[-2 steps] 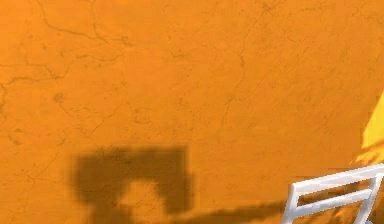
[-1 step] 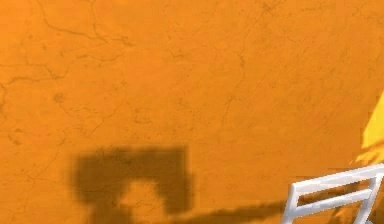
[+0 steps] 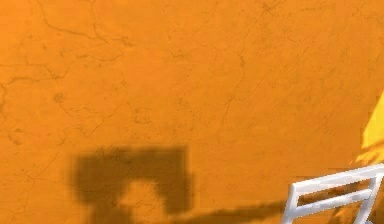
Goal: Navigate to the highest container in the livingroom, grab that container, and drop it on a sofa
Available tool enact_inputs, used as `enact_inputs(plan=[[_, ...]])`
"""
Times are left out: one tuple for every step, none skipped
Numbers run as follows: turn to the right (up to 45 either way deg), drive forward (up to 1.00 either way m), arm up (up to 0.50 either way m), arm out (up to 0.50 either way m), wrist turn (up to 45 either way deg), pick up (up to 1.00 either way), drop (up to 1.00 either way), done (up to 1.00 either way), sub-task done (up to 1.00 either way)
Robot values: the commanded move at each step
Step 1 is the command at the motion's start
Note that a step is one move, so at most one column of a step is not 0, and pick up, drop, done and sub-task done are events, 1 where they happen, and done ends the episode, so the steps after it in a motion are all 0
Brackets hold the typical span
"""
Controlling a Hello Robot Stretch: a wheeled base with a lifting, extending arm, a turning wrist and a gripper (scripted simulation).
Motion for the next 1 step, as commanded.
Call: enact_inputs(plan=[[0.0, 0.0, 0.0, 0.0, 45.0, 0.0, 0.0, 0.0, 0.0]])
